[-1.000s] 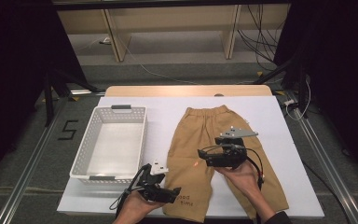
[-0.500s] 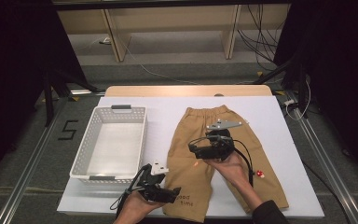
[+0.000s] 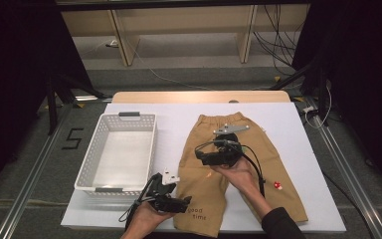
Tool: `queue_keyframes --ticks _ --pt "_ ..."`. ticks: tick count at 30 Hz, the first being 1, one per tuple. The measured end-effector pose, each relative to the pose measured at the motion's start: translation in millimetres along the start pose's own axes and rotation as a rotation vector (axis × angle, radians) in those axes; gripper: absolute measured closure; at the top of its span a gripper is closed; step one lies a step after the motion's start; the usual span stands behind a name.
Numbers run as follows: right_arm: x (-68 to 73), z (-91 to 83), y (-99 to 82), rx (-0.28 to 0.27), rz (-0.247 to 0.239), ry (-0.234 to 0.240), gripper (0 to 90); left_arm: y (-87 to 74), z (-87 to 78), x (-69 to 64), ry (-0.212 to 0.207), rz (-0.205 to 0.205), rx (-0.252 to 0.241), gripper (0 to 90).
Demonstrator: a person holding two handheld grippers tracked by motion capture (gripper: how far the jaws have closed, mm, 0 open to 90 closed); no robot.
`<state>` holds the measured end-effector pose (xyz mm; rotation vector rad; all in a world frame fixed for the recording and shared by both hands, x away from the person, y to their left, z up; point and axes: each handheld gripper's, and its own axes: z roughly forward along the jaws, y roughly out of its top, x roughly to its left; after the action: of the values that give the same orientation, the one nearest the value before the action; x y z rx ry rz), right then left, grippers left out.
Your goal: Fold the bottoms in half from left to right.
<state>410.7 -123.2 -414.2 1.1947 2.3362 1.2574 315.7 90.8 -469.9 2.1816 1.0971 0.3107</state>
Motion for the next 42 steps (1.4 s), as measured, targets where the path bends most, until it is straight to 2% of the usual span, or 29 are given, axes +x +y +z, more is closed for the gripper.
queue_keyframes --ticks 6,14,20,23,26,30,34,35,42 --pt "-2.1 2.6 -0.3 0.006 0.000 -0.002 18.5 0.8 3.0 0.4 0.017 -0.002 0.005 26.2" --pt "-3.3 4.5 -0.9 0.012 0.001 -0.004 18.6 0.7 11.4 4.9 0.032 -0.008 0.041 39.6" --pt "-3.5 6.1 -1.3 0.022 0.002 -0.001 18.8 0.0 14.9 9.5 0.022 -0.017 0.054 52.9" --pt "-3.6 8.1 -1.5 0.029 0.000 -0.004 18.9 -0.1 14.6 12.9 0.004 -0.021 0.045 64.4" --pt "-4.0 10.7 -1.8 0.036 0.001 -0.007 19.1 0.3 13.4 15.5 -0.025 -0.045 0.037 75.8" --pt "-4.1 14.5 -2.4 0.058 0.002 -0.012 19.5 4.0 5.4 12.5 -0.036 -0.030 -0.001 85.9" --pt "-4.8 17.9 -2.8 0.072 0.012 -0.015 20.6 9.0 -4.2 5.5 -0.060 -0.013 -0.047 87.5" --pt "-5.3 18.7 -2.6 0.075 0.018 -0.014 21.1 9.9 -5.3 3.7 -0.076 -0.024 -0.058 87.7" --pt "-4.4 29.9 -1.2 0.099 0.046 -0.005 23.2 15.5 -9.5 -3.3 -0.101 -0.006 -0.086 88.0"
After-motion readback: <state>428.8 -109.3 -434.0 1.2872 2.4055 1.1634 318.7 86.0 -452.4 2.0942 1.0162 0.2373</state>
